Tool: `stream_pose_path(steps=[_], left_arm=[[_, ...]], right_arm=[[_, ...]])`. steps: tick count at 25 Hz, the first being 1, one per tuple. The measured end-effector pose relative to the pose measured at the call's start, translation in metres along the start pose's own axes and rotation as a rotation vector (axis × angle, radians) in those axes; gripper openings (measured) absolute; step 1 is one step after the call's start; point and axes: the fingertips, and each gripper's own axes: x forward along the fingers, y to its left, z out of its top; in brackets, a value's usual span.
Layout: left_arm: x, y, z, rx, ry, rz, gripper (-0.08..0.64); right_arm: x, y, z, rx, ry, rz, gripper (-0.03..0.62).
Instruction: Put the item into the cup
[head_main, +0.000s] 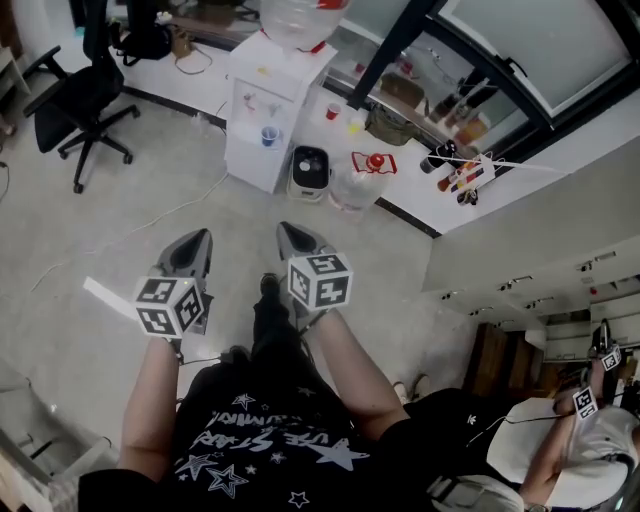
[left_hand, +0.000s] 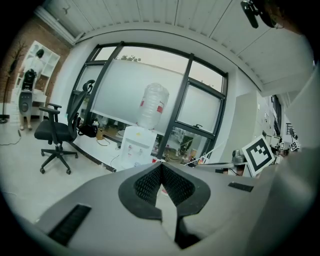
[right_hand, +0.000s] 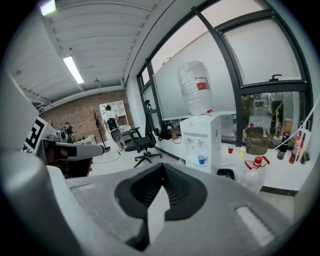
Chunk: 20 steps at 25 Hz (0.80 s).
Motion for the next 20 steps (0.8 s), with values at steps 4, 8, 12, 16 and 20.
stream_pose_path(steps=[4,8,12,16,20], left_arm=[[-0.018,-0.016,-0.003,0.006,-0.011,-0.011,0.005],[-0.029,-0.03,-0.007,0.017,-0.022,-0.02,0.005],[-0.033,-0.035,-0.005,0.032,-0.037,-0.026,0.003],[-0.038,-0.037,-0.003,0.04,-0.044,-0.029,0.005],[-0.043,-0.039,-0.007,0.044,-0.045,-0.034,0.005]], right_arm=[[-0.024,0.01,-0.007,-0.008,-0.002,-0.002,0.0],[-0.043,0.015,-0.013,-0.017,-0.01,-0.004,0.0],[-0.049,0.017,-0.012,-0.025,-0.022,-0.01,0.0],[-0.052,0.02,-0.01,-0.031,-0.026,-0.01,0.0],[-0.053,0.025,-0.014,-0.047,-0.02,-0.007,0.0]])
